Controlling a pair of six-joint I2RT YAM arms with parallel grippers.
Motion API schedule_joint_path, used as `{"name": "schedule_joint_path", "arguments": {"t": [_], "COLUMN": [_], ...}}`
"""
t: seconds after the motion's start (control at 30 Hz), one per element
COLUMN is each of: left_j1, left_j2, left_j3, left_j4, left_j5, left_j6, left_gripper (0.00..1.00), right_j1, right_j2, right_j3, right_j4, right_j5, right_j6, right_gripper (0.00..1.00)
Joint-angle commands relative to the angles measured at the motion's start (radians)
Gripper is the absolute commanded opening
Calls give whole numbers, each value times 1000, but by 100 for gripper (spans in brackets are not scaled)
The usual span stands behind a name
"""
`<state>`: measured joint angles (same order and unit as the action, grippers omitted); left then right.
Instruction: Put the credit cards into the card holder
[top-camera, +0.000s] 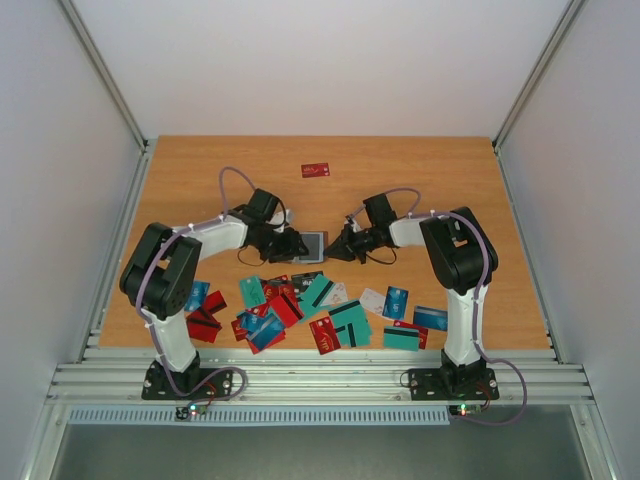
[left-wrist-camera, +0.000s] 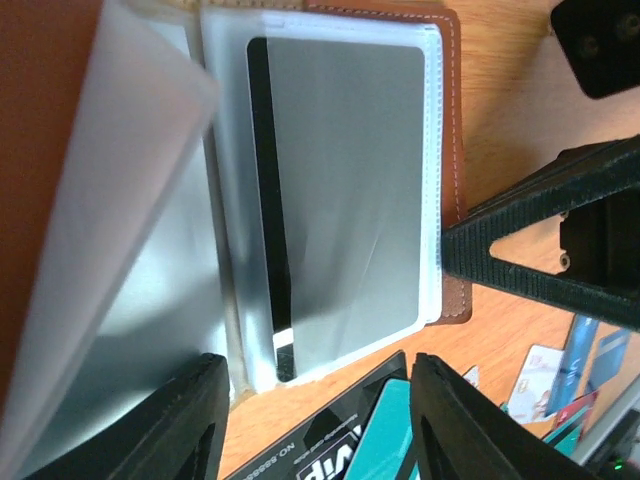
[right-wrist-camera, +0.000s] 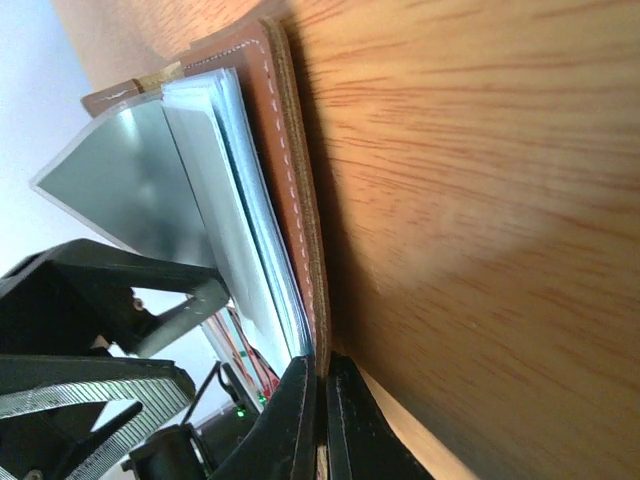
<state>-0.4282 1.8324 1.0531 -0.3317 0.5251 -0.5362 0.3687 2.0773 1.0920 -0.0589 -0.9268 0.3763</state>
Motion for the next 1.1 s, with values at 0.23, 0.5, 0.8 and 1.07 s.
{"name": "schedule_joint_path", "arguments": {"t": [0.23,0.5,0.8,1.07], "left_j1": [-3,-3,-4,-4], "left_j2": [70,178,251,262], "left_j3": [134,237,302,332], "left_j4": [-127,-146,-176,-199], "left_j5": [-25,19,24,37], "left_j6": [125,162,189,202], "left_gripper": [34,14,4,3], "right_j1": [-46,-76,-104,-129], "right_j2": [26,1,-25,-113], "right_j3": [4,49,104,140], "right_j4": [-286,-377,-469,-562], "right_j5": [115,151,149,188], "right_j6": [-79,-154,-230,-310], "right_gripper": [1,1,23,35]}}
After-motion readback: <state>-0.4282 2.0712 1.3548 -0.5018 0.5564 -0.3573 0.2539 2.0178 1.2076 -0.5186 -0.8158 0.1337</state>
